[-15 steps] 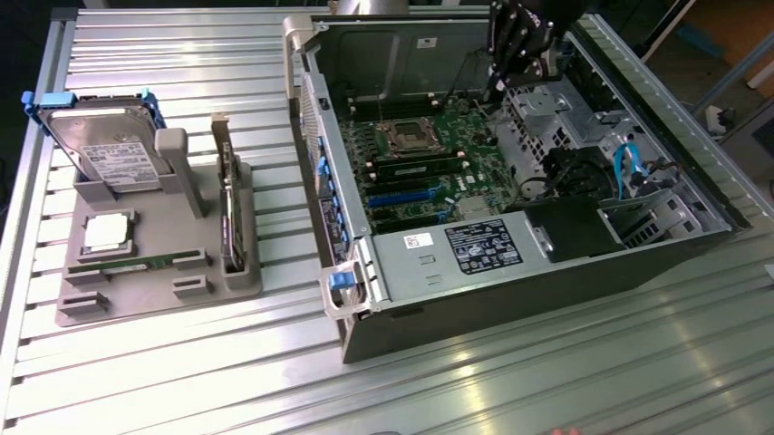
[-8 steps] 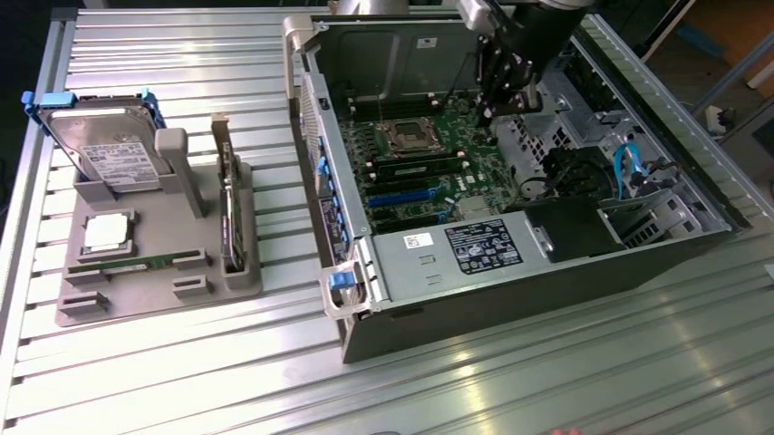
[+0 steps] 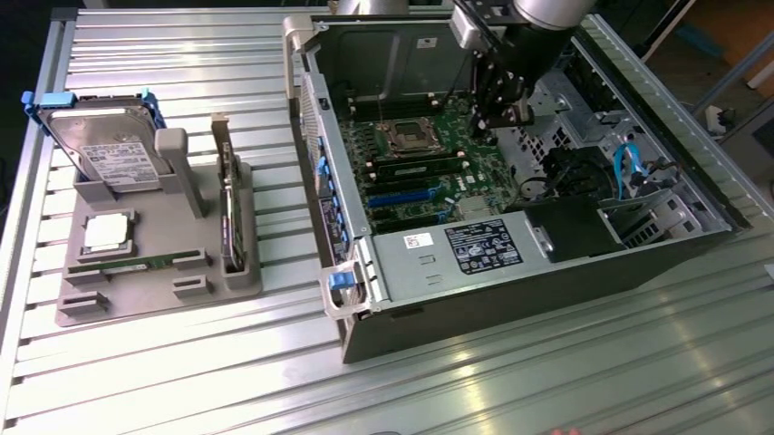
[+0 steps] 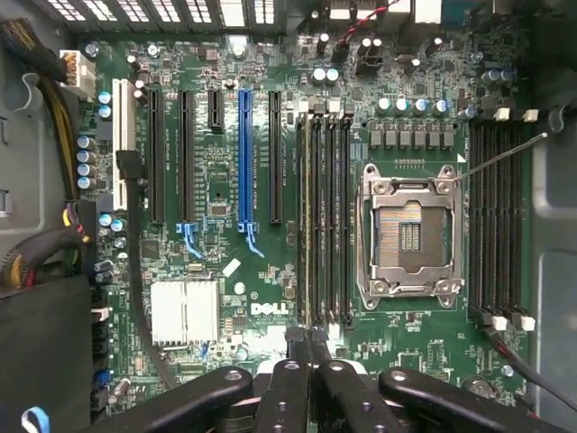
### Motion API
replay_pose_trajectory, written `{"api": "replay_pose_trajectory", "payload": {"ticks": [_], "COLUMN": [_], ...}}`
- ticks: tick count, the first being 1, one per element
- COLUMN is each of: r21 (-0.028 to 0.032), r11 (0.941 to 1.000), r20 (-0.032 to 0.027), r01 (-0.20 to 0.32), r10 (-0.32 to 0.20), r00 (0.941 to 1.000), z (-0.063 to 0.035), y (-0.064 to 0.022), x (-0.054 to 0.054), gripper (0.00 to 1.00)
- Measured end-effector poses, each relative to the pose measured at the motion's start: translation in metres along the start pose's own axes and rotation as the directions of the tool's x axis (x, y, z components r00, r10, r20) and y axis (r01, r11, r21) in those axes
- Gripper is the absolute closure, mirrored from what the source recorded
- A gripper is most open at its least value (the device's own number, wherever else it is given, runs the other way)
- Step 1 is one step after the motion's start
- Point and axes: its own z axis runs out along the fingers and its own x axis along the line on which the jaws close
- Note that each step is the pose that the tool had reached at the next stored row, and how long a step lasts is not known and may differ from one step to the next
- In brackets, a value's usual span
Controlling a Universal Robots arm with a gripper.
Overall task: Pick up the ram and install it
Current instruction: 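Press down the ram until it locks into place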
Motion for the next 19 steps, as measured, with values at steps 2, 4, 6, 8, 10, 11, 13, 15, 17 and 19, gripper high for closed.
{"api": "replay_pose_trajectory", "payload": {"ticks": [2,4,6,8,10,11,13,15,17,19], "r21": [0.0001,0.0003,0.0004,0.0007,0.0008,0.0009,0.0010,0.0009,0.0010,0.0010], "r11": [1.0000,1.0000,1.0000,1.0000,1.0000,1.0000,1.0000,1.0000,1.0000,1.0000], "r20": [-0.0001,0.0000,0.0000,0.0001,0.0000,-0.0001,-0.0001,-0.0002,-0.0003,0.0000], "r01": [0.000,0.000,0.000,0.000,0.000,0.000,0.000,0.000,0.000,0.000], "r10": [0.000,0.000,0.000,0.000,0.000,0.000,0.000,0.000,0.000,0.000], "r00": [1.0000,1.0000,1.0000,1.0000,1.0000,1.0000,1.0000,1.0000,1.0000,1.0000], "z": [0.0037,0.0079,0.0115,0.0175,0.0210,0.0228,0.0256,0.0260,0.0260,0.0262], "y": [-0.0001,-0.0002,-0.0003,-0.0004,-0.0005,-0.0006,-0.0007,-0.0007,-0.0007,-0.0011], "x": [0.000,0.000,0.001,0.001,0.001,0.001,0.001,0.001,0.001,0.001], "gripper": [0.89,0.89,0.89,0.89,0.89,0.89,0.89,0.89,0.89,0.89]}}
